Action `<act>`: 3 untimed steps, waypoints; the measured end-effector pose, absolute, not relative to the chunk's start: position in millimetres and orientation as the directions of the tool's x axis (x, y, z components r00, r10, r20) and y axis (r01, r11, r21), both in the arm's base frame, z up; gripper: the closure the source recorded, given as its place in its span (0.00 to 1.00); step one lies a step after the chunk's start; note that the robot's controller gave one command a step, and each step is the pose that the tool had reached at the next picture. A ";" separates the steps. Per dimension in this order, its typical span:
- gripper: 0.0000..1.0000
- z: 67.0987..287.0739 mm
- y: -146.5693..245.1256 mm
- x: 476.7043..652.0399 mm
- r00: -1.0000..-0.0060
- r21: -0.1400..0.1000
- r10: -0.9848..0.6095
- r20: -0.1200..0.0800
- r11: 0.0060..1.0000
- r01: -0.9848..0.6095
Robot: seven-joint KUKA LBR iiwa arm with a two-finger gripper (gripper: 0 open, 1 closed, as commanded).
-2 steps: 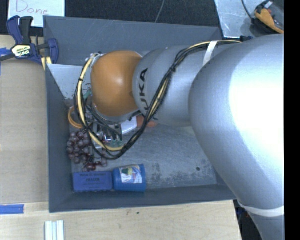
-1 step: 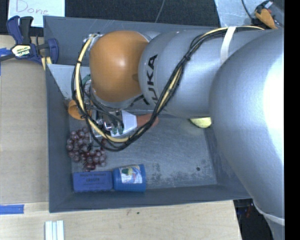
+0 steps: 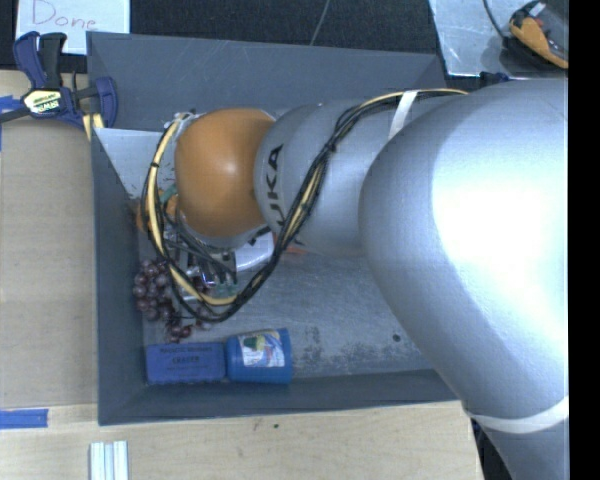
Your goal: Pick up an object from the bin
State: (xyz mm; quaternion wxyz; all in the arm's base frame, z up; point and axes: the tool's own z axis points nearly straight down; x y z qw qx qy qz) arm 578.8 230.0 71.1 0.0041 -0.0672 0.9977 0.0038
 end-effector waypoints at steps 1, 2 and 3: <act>0.00 74.7 228.8 560.0 -0.879 -0.003 -0.476 -0.045 0.879 -0.476; 1.00 74.8 233.0 579.9 -0.987 0.013 -0.158 -0.020 0.987 -0.158; 1.00 74.8 232.9 579.9 -0.987 0.013 -0.158 -0.020 0.987 -0.158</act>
Offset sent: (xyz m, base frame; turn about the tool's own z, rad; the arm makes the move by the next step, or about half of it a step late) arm -0.0010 -0.0001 0.0001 -0.0232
